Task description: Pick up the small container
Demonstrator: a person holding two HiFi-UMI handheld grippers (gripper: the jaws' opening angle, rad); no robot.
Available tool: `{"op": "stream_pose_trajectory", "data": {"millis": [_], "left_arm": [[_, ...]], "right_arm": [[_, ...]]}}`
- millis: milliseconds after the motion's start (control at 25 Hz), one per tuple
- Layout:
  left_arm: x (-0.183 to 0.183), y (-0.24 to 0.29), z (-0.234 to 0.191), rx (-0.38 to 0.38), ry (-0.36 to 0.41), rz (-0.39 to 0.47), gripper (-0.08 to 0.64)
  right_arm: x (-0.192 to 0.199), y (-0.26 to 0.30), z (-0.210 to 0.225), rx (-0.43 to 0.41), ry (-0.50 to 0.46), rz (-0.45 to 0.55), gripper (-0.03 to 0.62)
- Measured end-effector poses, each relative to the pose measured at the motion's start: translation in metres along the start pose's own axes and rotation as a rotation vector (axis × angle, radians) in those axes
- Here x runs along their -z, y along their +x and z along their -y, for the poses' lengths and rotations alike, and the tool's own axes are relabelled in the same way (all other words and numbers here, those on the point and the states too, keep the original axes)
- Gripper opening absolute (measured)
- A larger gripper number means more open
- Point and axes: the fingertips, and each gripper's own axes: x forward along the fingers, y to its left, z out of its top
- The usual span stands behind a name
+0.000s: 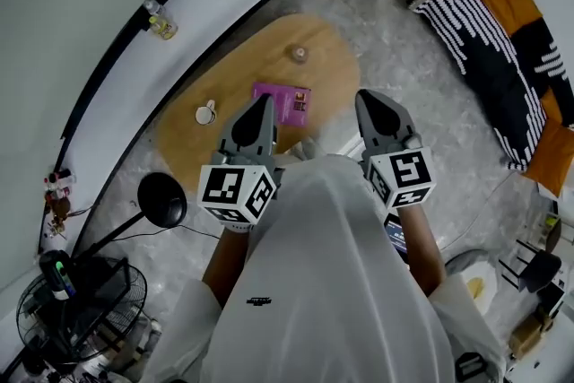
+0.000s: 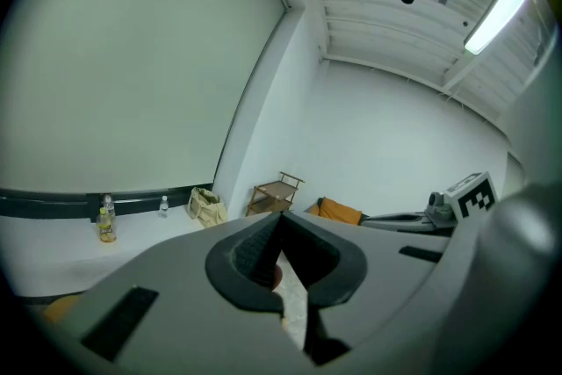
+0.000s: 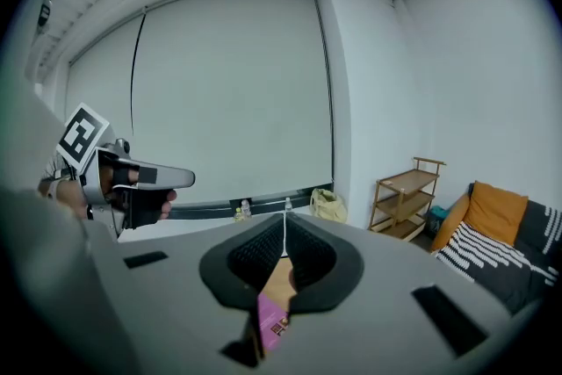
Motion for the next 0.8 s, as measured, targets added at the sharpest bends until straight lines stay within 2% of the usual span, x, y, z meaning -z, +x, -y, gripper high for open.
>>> {"op": "stream_pose_trajectory", "data": {"millis": [240, 440, 800], "left_arm": [[0.003, 0.011, -0.021, 0.007, -0.027, -0.01, 0.014], [0.012, 0.018, -0.021, 0.017, -0.029, -0.035, 0.014], [0.023, 0.041, -0.027, -0.004, -0.057, -0.085, 0.014]], "right_arm": [[-0.005, 0.018, -0.009, -0.003, -0.021, -0.023, 0.018], [0.007, 0.025, -0.004, -0.007, -0.022, -0.065, 0.018], [0.005, 0.049, 0.009, -0.041, -0.054, -0.082, 0.035]]}}
